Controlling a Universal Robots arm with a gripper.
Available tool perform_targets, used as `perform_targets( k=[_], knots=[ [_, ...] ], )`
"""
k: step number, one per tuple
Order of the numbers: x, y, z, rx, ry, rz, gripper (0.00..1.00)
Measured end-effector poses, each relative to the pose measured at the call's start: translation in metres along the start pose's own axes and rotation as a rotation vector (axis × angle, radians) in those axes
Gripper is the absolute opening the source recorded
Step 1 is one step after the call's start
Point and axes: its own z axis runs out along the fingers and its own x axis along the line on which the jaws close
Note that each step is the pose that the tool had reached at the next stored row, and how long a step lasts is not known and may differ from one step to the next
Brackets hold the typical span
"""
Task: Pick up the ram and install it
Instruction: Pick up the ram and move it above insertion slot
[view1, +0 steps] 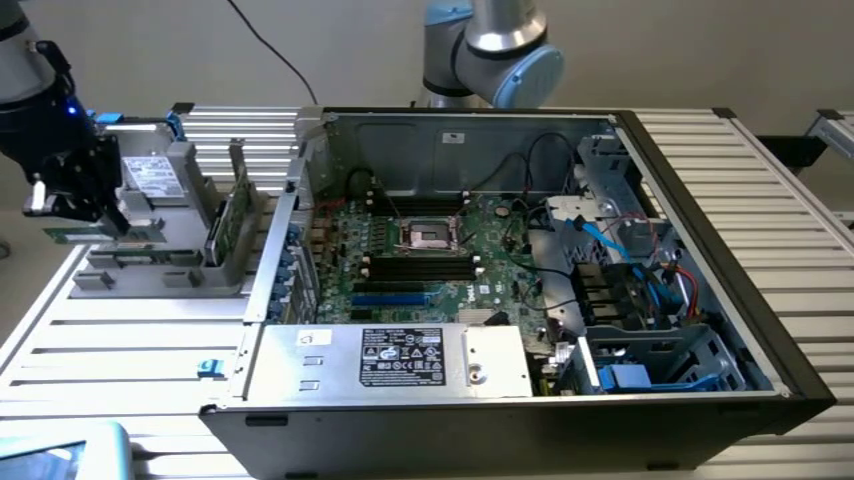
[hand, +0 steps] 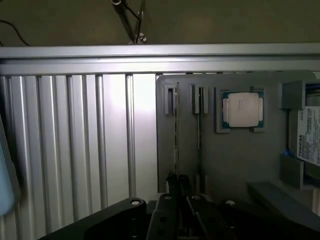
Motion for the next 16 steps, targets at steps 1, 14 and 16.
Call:
perform_targets(
  k=[1,14,16],
  knots=[
    [0.0,0.0,-0.0045,-0.0001,0.0001,0.0,0.13],
    [0.002,-0.0266,-0.0633,-0.0001,-0.0082,0.0,0.13],
    [0.002,-0.0354,-0.0723,-0.0004,-0.0089,0.0,0.13]
  ],
)
